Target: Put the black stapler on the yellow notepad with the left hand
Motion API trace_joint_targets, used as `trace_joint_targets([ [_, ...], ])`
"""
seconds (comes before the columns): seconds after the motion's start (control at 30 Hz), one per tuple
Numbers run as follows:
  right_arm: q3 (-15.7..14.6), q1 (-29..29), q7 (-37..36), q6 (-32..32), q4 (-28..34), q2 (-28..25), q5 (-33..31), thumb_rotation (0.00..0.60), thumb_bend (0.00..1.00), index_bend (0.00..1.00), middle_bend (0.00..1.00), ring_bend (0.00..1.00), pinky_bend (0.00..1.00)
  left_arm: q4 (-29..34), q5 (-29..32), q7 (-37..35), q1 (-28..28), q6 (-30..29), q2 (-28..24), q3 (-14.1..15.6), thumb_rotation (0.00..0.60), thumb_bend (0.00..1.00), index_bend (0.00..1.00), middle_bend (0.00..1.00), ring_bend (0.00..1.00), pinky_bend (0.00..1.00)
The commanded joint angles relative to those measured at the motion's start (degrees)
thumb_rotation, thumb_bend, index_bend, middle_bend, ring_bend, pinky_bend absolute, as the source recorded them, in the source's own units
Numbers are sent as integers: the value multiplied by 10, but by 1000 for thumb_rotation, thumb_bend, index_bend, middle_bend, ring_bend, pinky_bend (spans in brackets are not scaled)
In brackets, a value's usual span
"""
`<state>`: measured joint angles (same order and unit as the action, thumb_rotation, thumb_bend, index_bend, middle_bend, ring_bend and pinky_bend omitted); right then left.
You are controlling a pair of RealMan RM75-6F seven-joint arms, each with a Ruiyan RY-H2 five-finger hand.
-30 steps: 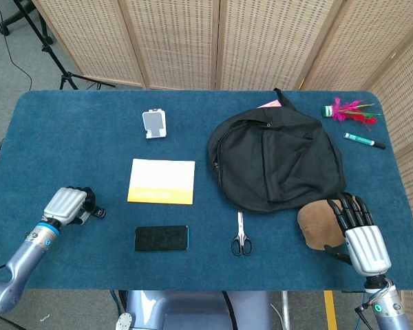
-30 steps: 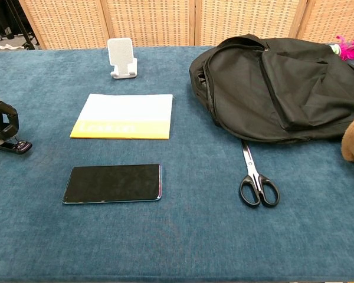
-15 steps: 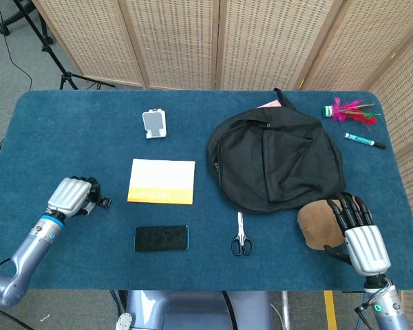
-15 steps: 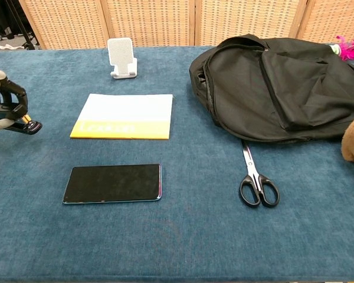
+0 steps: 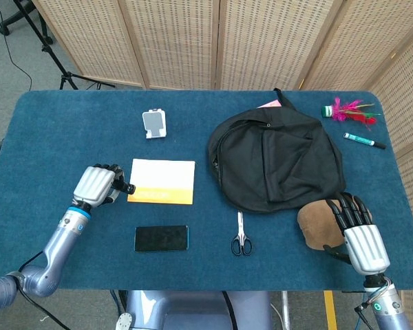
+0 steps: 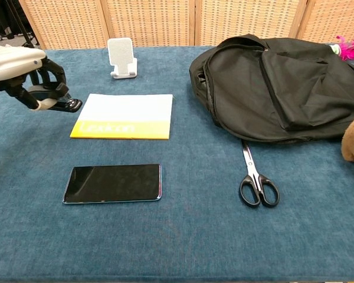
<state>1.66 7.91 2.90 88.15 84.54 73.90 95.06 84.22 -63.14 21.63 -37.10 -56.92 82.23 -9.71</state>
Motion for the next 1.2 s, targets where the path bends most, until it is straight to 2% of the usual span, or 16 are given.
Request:
trace_joint_targets([
  [0.03, 0, 0, -4, 1, 1, -2, 1, 600, 105, 0, 0, 0, 0, -7, 61, 64, -25, -2, 40, -19, 600, 522, 765, 409, 394, 399],
  [0.3, -1, 0, -26, 0, 2, -10, -1, 600, 105, 0, 0, 0, 0, -9, 140, 135, -61, -11, 86, -41, 600, 522, 766, 410, 394, 399],
  [0.73, 0, 8, -65, -14, -2, -21, -8, 600, 105, 0, 0, 0, 0, -15, 206, 205, -113, -38, 137, -66, 600, 522, 767, 410, 394, 399],
  [1.2, 0, 8, -77, -11, -4, -24, -6, 600, 105, 0, 0, 0, 0, -35, 231, 234, -134, -47, 164, -49, 600, 517, 767, 407, 395, 399],
])
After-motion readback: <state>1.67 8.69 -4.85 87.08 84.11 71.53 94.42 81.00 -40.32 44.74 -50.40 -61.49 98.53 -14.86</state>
